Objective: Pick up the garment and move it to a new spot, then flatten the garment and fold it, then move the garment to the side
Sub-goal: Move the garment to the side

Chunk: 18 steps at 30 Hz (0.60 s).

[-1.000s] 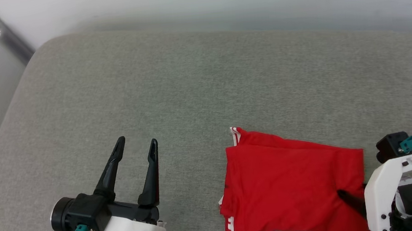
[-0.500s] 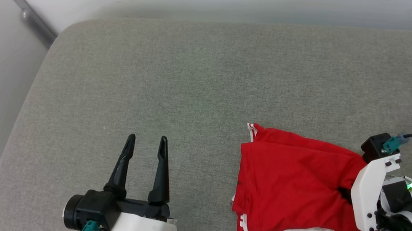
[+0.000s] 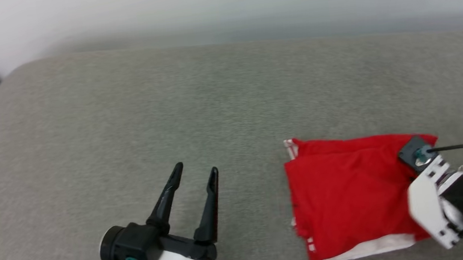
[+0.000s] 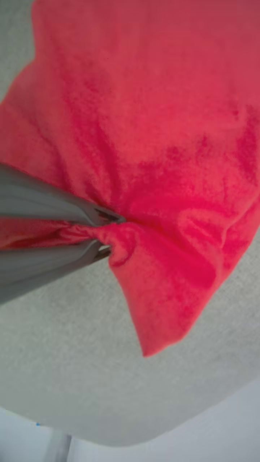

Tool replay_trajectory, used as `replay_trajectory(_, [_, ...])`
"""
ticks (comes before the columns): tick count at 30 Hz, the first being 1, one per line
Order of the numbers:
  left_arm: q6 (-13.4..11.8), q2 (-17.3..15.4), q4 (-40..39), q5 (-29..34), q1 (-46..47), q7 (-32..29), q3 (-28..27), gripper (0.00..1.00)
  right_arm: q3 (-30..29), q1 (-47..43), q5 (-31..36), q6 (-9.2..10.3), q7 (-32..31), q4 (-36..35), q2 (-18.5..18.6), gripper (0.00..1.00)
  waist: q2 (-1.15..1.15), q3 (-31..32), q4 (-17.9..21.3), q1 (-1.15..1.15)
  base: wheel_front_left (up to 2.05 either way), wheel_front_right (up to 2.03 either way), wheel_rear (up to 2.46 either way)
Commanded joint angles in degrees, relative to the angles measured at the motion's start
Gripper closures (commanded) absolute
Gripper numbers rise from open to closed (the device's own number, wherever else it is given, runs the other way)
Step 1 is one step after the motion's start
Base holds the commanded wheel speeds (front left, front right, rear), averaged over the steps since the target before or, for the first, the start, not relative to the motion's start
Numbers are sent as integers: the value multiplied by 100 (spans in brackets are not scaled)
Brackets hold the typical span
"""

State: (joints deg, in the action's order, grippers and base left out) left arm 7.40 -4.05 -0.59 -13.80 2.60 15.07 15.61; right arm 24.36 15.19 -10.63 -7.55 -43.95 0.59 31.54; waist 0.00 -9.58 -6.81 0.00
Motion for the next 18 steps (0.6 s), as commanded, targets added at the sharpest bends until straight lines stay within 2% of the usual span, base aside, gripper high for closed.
replay_trajectory(1, [9, 31, -31, 1, 78, 12, 85, 0, 83, 182, 18, 10, -6, -42, 307, 100, 0, -158, 482, 0, 0, 0, 0])
replay_trajectory(6, [10, 11, -77, 55, 353, 12, 323, 0, 560, 657, -35, 8, 140, -122, 1517, 100, 0, -579, 1089, 0, 0, 0, 0])
replay_trajectory(10, [9, -68, -168, 86, 631, 12, 418, 0, 572, 940, -146, 10, 347, -47, 2172, 100, 0, -988, 1495, 0, 0, 0, 0])
replay_trajectory(13, [10, -185, -249, 127, 877, 12, 517, 0, 407, 1155, -212, 10, 589, 122, 2437, 100, 0, -1349, 1731, 0, 0, 0, 0])
replay_trajectory(18, [9, -437, -370, 159, 1310, 12, 679, 0, 79, 1512, -99, 10, 1117, 556, 2666, 100, 0, -1924, 1953, 0, 0, 0, 0])
